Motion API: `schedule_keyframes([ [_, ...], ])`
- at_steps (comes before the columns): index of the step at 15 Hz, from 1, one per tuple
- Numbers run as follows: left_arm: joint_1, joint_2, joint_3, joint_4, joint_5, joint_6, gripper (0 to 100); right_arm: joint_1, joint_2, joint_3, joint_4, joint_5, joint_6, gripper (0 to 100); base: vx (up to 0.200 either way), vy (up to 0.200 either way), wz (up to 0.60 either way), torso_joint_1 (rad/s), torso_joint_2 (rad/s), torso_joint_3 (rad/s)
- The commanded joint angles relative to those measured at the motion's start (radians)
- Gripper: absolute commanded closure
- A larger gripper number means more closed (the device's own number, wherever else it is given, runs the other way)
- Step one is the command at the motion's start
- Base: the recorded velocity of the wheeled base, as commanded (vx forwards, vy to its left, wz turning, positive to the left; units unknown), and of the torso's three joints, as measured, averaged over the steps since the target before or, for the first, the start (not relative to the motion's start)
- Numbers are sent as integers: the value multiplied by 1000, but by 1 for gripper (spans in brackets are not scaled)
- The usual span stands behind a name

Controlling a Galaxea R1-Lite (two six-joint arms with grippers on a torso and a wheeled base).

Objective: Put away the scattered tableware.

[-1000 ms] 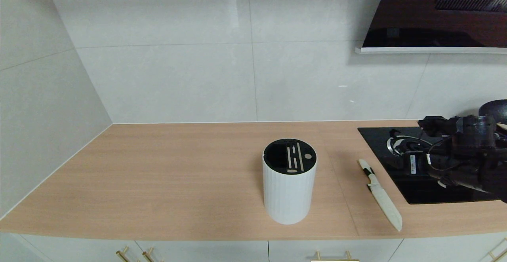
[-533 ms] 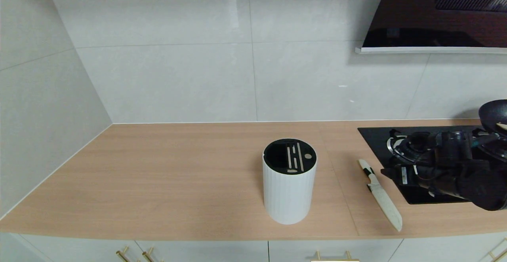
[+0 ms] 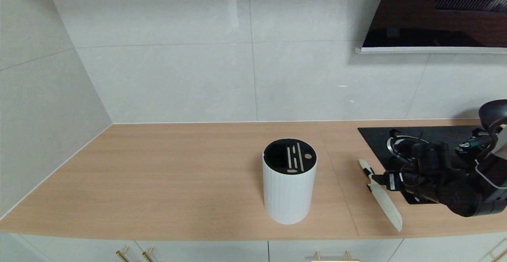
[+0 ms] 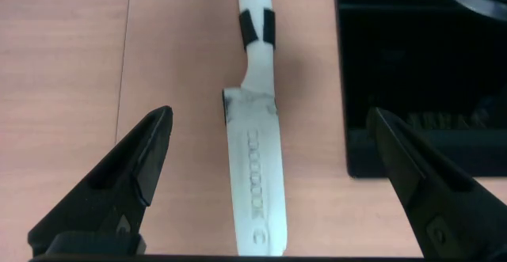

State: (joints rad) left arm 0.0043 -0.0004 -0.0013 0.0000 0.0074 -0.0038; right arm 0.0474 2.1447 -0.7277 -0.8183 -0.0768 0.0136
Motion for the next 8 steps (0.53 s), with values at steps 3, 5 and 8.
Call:
schedule_keyframes([
  [3, 0, 0, 0, 0, 0, -1, 0, 23, 101, -4, -58, -1, -3, 0, 0, 0, 0, 0, 0, 0],
  [5, 0, 0, 0, 0, 0, -1, 0, 25, 126, -6, -70, -6, -6, 0, 0, 0, 0, 0, 0, 0],
  [8, 0, 0, 1, 0, 0, -1, 0, 25, 159, -18, -70, -15, -7, 0, 0, 0, 0, 0, 0, 0],
])
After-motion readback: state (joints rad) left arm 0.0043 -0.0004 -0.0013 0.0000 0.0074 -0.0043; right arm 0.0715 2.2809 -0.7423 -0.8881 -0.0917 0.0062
